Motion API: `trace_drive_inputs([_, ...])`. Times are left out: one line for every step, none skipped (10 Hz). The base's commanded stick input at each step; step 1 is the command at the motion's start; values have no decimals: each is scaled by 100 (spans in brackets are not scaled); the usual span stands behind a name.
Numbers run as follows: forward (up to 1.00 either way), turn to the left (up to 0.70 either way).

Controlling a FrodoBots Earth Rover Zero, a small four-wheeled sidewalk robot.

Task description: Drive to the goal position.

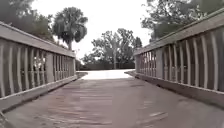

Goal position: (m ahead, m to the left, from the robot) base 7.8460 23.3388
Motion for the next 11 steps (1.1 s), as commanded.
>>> trace_drive_inputs([70,0])
trace_drive_inputs([70,0])
trace_drive_inputs([70,0])
trace_drive_inputs([70,0])
trace_drive_inputs([70,0])
trace_drive_inputs([70,0])
trace_drive_inputs([70,0])
trace_drive_inputs([70,0])
trace_drive_inputs([70,0])
trace_drive_inputs([70,0])
trace_drive_inputs([70,0])
